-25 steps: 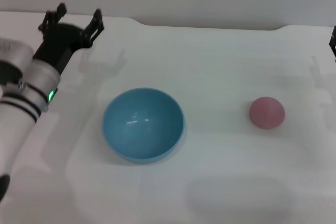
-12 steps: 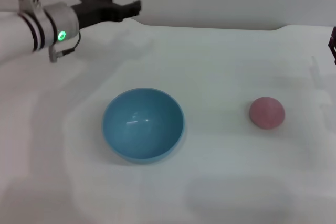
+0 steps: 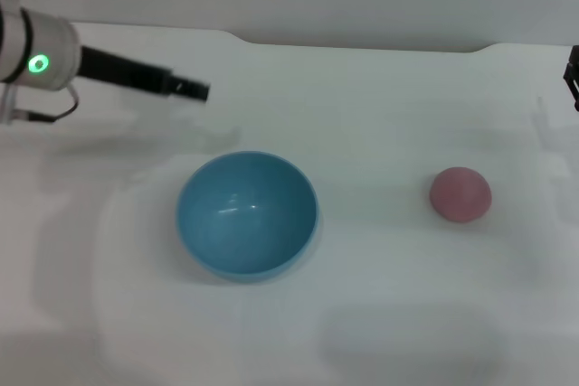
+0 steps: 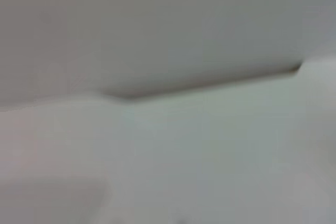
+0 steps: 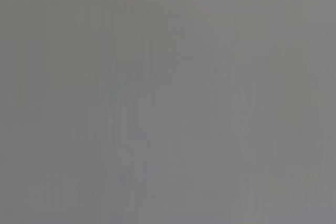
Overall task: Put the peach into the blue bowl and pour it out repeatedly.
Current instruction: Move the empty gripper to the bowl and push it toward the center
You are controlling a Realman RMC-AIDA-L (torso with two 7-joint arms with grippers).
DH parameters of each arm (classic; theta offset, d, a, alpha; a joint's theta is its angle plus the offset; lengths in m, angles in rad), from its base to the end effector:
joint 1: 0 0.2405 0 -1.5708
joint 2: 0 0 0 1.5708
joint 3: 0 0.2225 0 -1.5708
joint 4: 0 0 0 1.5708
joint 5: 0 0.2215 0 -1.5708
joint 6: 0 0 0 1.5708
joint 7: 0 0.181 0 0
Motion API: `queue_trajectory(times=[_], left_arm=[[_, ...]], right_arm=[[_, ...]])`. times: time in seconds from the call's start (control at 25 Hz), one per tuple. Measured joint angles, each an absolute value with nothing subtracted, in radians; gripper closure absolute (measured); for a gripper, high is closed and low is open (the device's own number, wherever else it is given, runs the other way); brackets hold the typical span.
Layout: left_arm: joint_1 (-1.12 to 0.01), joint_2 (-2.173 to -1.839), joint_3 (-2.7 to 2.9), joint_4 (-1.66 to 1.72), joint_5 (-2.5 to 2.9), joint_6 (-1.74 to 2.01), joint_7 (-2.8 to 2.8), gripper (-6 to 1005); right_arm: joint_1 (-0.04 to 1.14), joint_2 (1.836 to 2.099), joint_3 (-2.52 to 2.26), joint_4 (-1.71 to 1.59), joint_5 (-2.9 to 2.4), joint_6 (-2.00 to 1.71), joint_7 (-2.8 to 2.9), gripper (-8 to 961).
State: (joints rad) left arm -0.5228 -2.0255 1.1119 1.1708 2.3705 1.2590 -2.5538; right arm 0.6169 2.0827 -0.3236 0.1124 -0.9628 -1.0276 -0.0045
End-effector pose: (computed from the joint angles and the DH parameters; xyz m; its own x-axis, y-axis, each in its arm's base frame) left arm -0.2204 0.4027 0.0311 0.5573 0.7756 0.2965 0.8047 -0.4165 -0.4231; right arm 0.3123 0.3898 -0.0185 0.7948 -0.0828 -0.6012 -0.6067 -0.0872 -0.7901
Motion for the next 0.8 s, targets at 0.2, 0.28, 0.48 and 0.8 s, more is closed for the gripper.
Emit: queue_trajectory(times=[0.2, 0.28, 0.48, 0.8], left_arm=[[-0.518, -2.043, 1.087, 1.275, 2.428, 1.474, -2.581, 153], [-0.523, -2.045, 1.087, 1.286, 2.445, 1.535, -2.590, 153], [-0.543, -2.052, 1.099, 1.274, 2.552, 1.557, -2.627, 153], [-0.588, -2.055, 1.131, 1.155, 2.563, 1.551, -2.633, 154]], right_arm=[[0.619, 2.082, -0.324, 0.109, -0.966, -1.024, -0.005, 301], [0.621, 2.081, -0.324, 0.109, -0.966, -1.024, -0.006, 301], [0.625, 2.080, -0.326, 0.107, -0.967, -1.004, -0.011, 300], [0.623, 2.080, -0.328, 0.103, -0.969, -0.995, -0.012, 299]])
